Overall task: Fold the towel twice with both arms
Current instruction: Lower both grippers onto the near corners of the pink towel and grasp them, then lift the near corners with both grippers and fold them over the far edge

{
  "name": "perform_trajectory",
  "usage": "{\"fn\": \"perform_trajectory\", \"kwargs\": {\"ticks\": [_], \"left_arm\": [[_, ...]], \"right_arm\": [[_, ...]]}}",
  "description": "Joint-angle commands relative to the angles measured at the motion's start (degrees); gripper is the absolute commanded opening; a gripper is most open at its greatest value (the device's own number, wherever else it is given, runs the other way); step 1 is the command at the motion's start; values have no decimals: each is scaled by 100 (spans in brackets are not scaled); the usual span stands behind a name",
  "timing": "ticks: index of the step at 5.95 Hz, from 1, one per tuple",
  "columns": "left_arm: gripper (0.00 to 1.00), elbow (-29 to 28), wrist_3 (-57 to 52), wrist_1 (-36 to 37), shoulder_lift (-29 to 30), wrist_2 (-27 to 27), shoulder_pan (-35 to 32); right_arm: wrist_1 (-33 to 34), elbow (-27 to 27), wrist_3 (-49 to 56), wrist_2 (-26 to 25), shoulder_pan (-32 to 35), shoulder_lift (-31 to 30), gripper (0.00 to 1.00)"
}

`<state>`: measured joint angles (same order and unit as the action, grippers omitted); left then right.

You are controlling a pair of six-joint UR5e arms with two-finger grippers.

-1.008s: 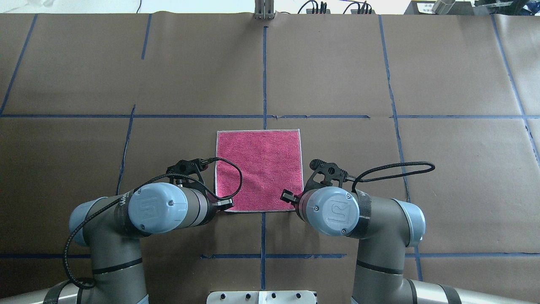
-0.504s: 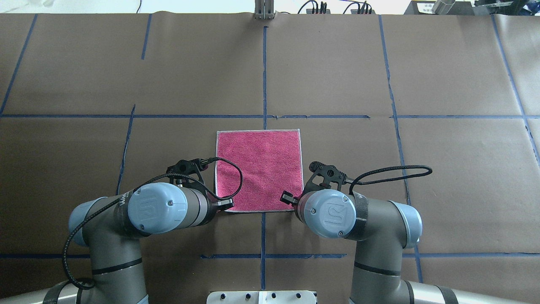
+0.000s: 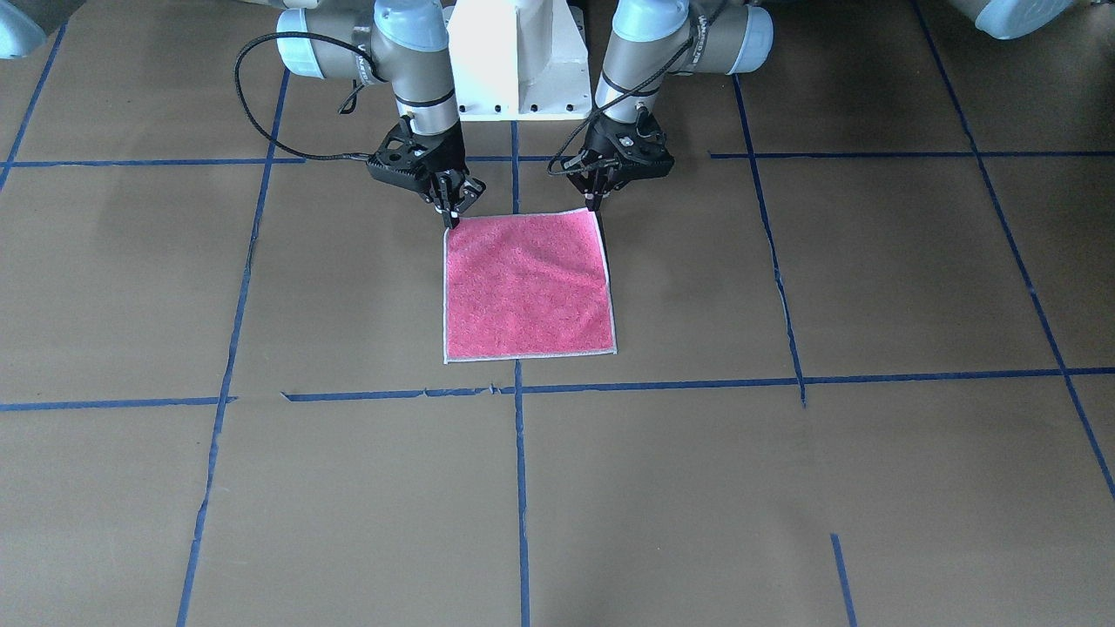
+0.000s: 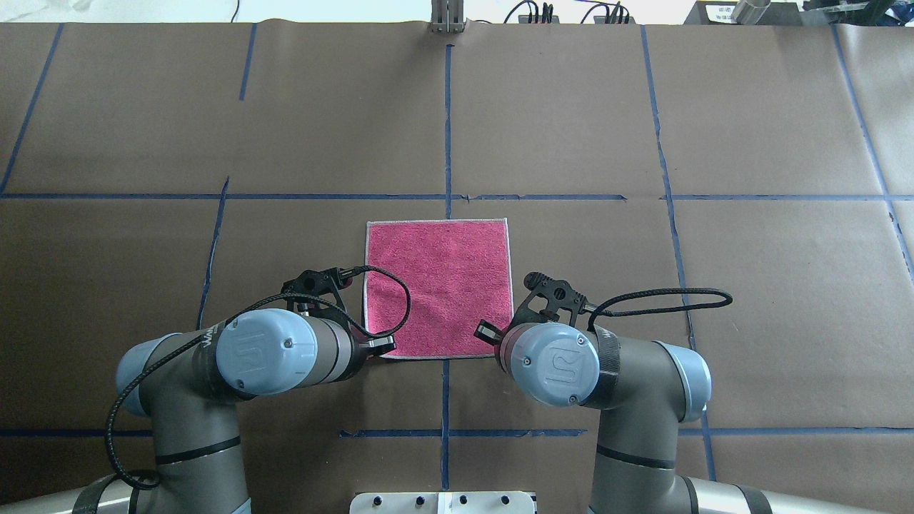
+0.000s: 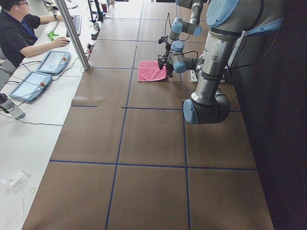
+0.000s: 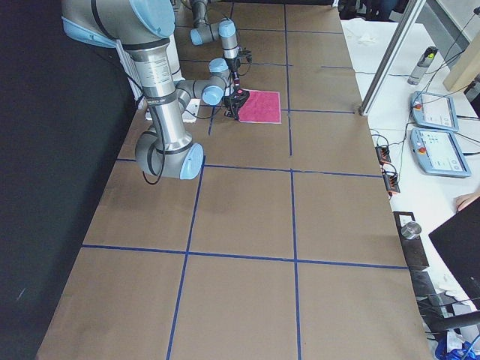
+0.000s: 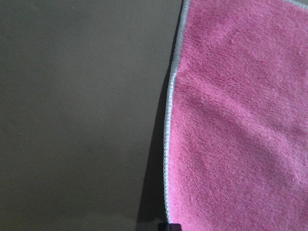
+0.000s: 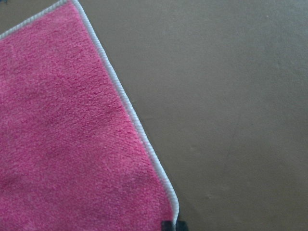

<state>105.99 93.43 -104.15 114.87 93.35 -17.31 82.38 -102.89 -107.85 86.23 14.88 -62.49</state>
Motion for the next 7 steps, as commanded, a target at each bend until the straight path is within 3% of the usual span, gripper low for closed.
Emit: {"fn": "perform_trajectory", "kwargs": {"ticks": [1,2,4,5,7], "left_arm": [[0,70,-9,9,9,26,0],[0,401,-52,357,9,52,-9],[0,1428,-62,1419,52,350,-9],[0,1572,-62,1685,192,351,-9],[0,1242,-105,1653,211,290,-113]], "right_arm": [[58,-273,0,-36,32,-34,0],[233,-789,18,-18,93,-130,0],[1251,-1880,9,8,94,-158,0],[1289,-1936,9,17,94,-158,0],[1246,-1500,27,-35,-11,-132,0]]}}
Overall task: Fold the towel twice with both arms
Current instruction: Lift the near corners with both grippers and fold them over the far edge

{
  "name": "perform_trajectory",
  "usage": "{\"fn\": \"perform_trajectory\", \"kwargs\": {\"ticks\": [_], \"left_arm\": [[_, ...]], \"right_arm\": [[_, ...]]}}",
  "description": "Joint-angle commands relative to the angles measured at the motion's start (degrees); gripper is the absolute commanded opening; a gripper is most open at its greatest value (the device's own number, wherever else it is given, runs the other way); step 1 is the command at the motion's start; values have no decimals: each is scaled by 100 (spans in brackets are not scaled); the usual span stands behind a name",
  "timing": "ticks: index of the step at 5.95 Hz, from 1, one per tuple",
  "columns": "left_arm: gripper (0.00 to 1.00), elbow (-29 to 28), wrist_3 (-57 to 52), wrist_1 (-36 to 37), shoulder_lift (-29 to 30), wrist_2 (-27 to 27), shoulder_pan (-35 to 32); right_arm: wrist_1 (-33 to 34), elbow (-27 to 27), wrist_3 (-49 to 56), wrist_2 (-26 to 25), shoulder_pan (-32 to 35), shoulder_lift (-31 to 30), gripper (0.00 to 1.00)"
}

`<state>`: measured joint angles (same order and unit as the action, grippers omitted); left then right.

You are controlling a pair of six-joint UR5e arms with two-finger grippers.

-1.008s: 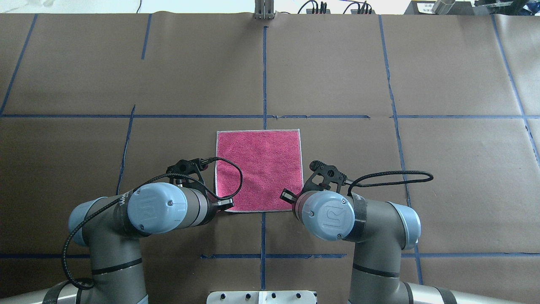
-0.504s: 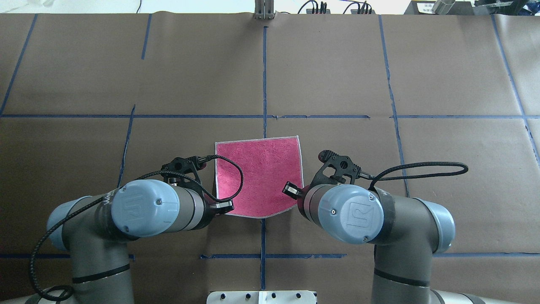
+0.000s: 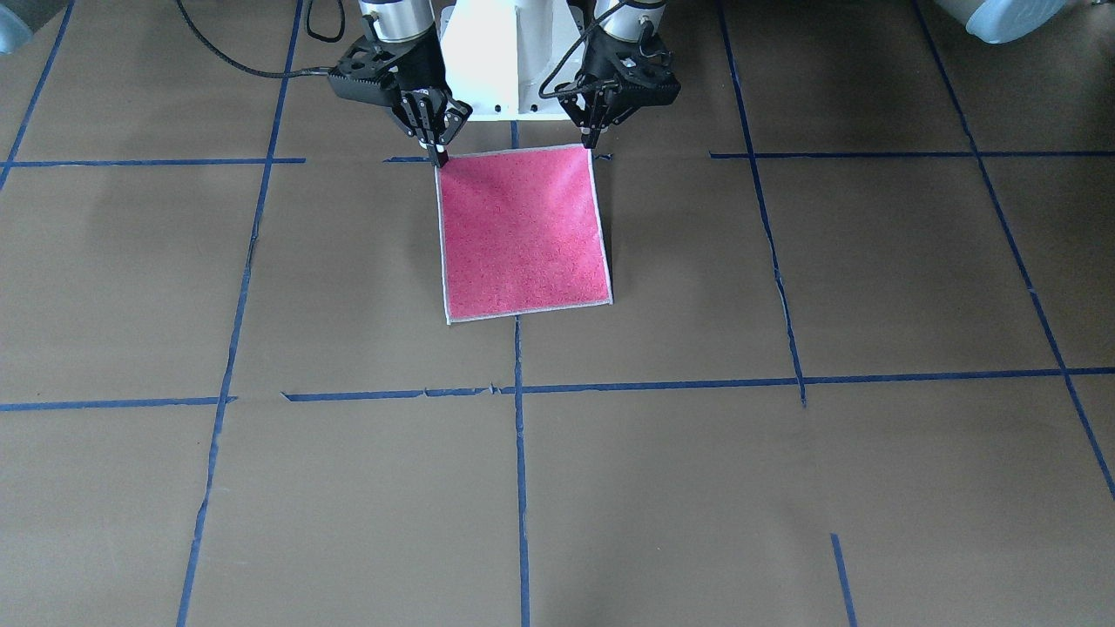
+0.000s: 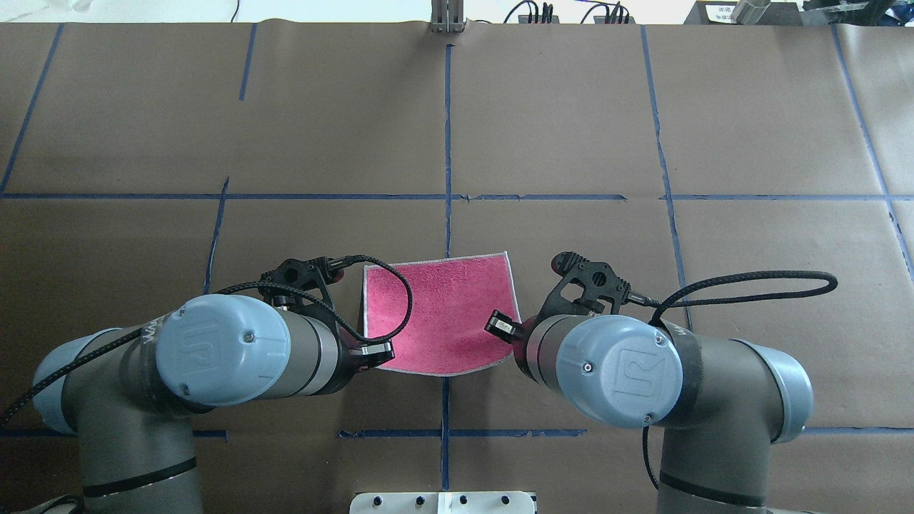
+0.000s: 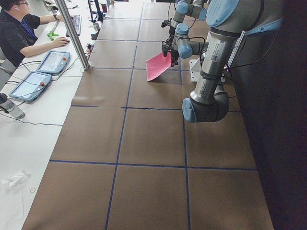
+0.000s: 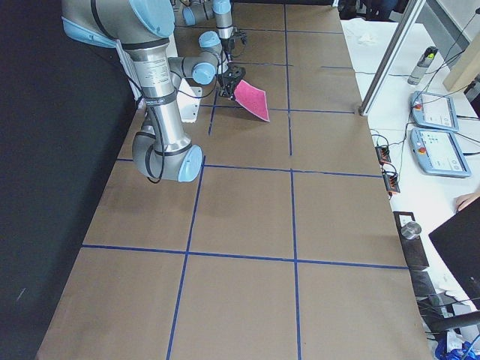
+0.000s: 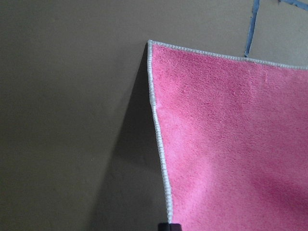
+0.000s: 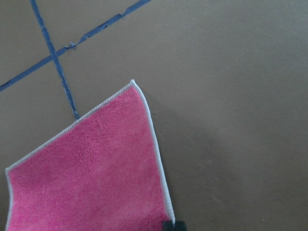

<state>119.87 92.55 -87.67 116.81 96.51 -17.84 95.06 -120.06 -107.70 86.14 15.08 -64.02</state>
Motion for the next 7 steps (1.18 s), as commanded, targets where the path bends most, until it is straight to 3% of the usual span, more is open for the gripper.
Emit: {"fn": "perform_trajectory", "kwargs": {"ticks": [1,4,6,7], "left_arm": [[0,-322,-113,-22,78,-27,-114],[0,-1358,-489,-66,640,-27,-544],[0,-1579,-554,-145,676,-27,-685],[0,-1728,-554,-154,763,-27,-686]], "right_arm": [[-40,341,30,-27,56,47,0],[-58,1148,195,-9,582,573,0],[-66,1772,232,-9,750,1021,0],[-440,2010,241,0,821,1040,2]]}}
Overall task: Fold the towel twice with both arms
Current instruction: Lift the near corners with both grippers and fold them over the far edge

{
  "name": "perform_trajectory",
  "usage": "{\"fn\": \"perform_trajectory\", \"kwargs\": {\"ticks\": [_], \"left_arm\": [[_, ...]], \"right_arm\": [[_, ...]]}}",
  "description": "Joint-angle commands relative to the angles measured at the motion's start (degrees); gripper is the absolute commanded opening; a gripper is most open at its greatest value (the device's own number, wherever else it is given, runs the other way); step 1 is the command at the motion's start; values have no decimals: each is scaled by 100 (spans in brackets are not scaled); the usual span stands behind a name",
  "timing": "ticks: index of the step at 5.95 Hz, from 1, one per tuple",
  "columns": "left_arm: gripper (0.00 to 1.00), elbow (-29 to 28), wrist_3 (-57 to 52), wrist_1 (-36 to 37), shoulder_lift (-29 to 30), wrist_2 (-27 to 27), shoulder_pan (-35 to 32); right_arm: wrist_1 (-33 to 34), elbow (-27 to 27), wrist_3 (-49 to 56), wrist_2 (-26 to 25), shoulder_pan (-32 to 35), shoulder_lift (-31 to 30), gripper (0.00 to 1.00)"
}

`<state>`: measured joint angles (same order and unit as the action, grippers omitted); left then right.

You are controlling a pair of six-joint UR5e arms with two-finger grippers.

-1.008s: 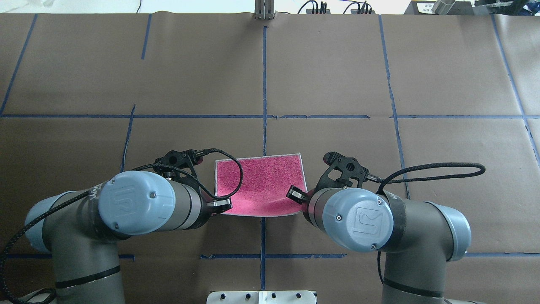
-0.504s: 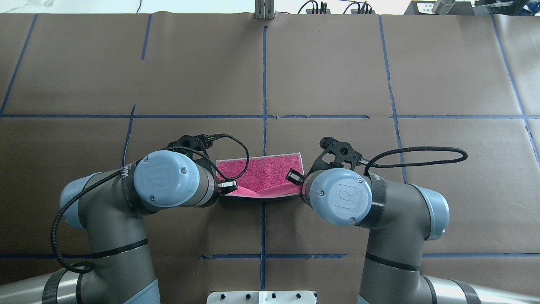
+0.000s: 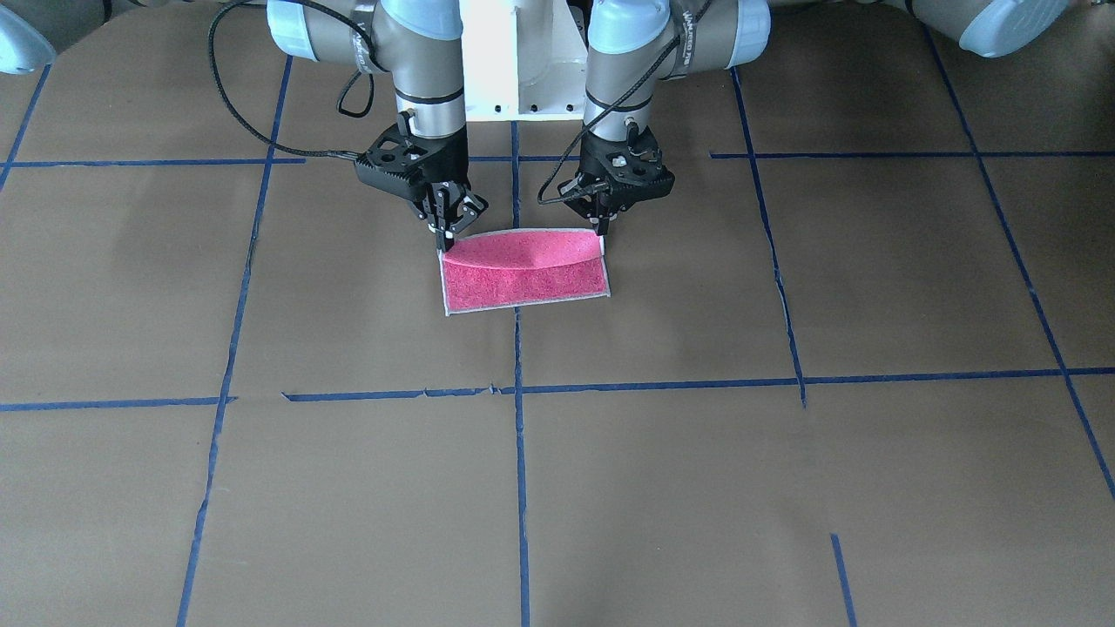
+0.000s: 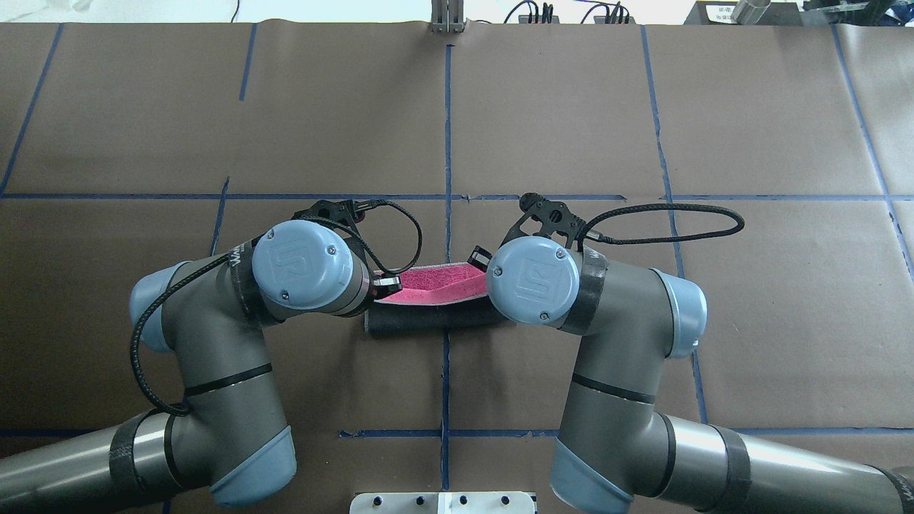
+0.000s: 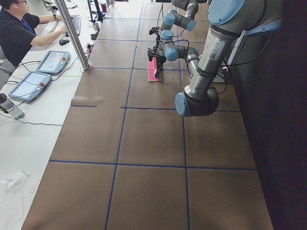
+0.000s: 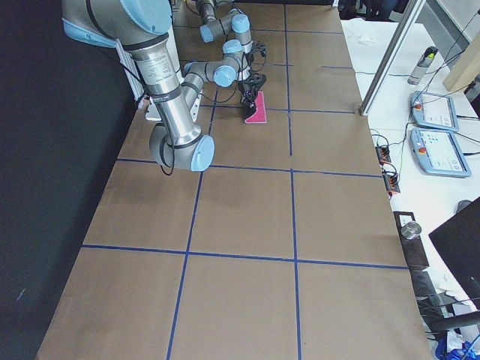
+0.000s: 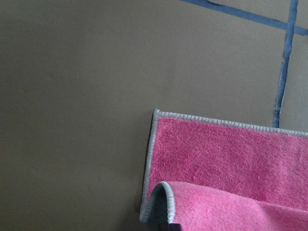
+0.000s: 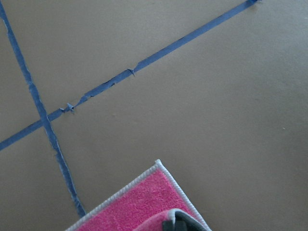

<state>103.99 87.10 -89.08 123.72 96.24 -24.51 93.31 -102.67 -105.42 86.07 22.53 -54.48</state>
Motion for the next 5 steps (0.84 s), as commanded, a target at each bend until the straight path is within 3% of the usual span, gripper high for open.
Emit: {"fn": "perform_trajectory", "kwargs": {"ticks": [1,2,3,4,5], "left_arm": [[0,-273,-17,-13,152,0,-27],[0,-335,-61,-22,161,9,-80],[8,-527,-122,-178,188,0,-263],[54,-1051,-288,-424,388,9,-543],[79,-1196,-777,-583,451,70,-868]], "right_arm": [[-783,587,160,6,119,87,5],[-832,669,284,24,198,87,22],[-832,809,616,102,356,139,51],[-832,1289,889,373,636,400,84],[-832,1476,1248,480,865,533,100]]}}
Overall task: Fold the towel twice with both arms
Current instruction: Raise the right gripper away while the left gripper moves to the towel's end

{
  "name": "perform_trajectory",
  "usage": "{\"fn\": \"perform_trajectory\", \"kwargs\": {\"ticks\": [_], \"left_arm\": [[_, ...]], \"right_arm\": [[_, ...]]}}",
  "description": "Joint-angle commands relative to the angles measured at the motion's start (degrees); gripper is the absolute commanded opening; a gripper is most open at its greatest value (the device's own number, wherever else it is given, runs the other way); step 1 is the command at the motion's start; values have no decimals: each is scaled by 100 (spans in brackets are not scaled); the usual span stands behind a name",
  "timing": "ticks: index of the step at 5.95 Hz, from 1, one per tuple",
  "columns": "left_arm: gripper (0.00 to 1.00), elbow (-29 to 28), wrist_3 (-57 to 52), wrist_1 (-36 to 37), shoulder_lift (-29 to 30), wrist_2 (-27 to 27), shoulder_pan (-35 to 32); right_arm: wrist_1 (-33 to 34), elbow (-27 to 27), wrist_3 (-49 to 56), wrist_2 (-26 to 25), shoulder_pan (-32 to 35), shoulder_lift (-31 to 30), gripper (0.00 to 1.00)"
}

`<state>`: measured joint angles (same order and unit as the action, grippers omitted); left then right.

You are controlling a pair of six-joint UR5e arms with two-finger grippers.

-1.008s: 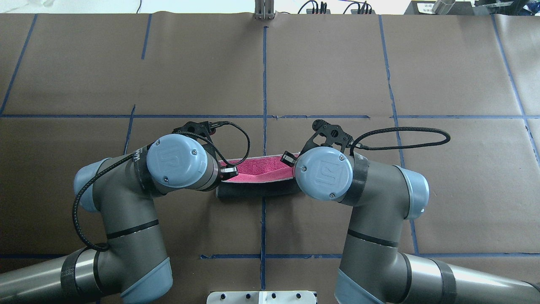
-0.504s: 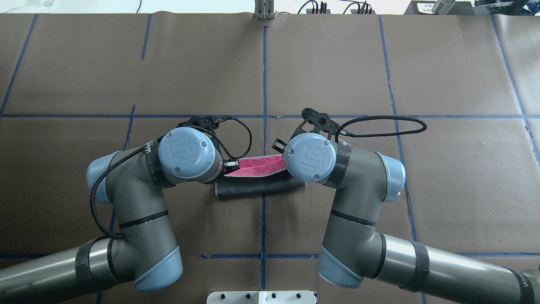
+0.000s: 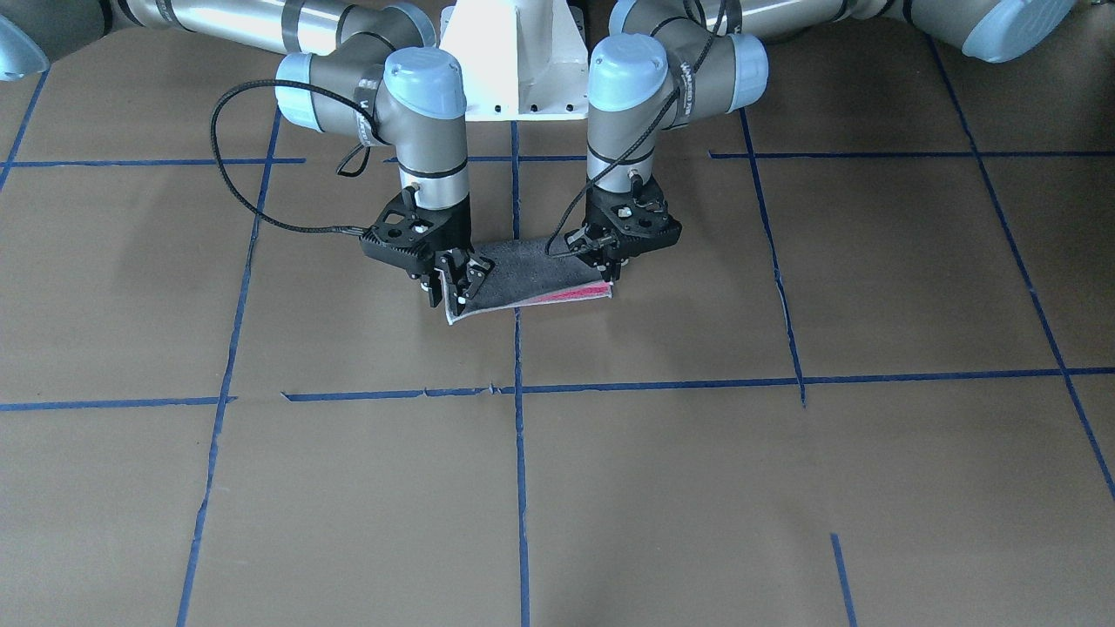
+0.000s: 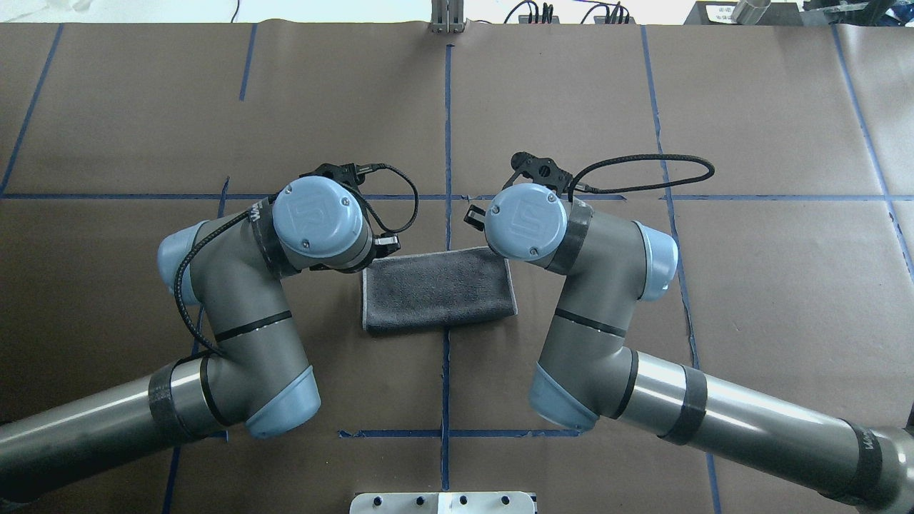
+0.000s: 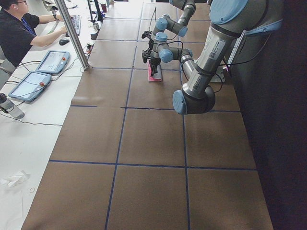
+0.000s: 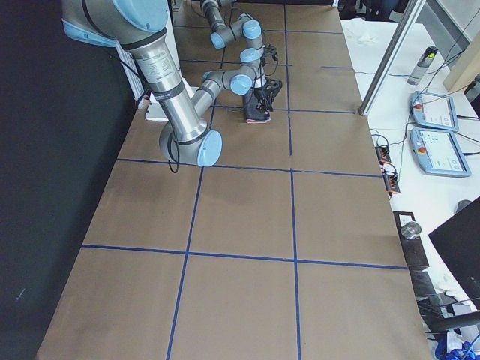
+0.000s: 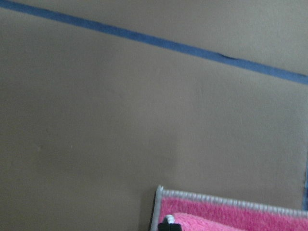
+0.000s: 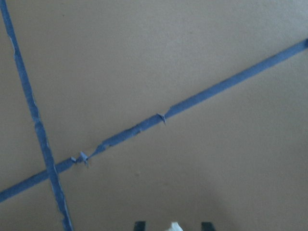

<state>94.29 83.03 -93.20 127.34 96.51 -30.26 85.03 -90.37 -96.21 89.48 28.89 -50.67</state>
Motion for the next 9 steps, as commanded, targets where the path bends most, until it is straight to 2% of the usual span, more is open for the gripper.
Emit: {"fn": "perform_trajectory", "kwargs": {"ticks": [1,3,4,5,6,8,9], "left_arm": [[100,-227,-523,-181,89,148,-375],[100,-105,-875,-190,28,421,-323],[100,18,-876,-303,-25,413,-140],[100,210,-824,-948,-521,413,88],[100,264,-484,-1294,-709,413,134],[68,388,570,-1306,-746,282,537],[60,388,809,-1306,-755,98,730]], "right_arm": [[-4,239,688,601,493,145,100],[-21,161,1557,1260,836,40,100],[-12,-118,2136,1656,1090,-239,100],[22,-539,2821,2121,1450,-668,100],[23,-778,3384,2535,1784,-951,100],[-21,-1121,4318,2845,2190,-1583,100],[-21,-1245,4322,2864,2218,-1699,100]]}}
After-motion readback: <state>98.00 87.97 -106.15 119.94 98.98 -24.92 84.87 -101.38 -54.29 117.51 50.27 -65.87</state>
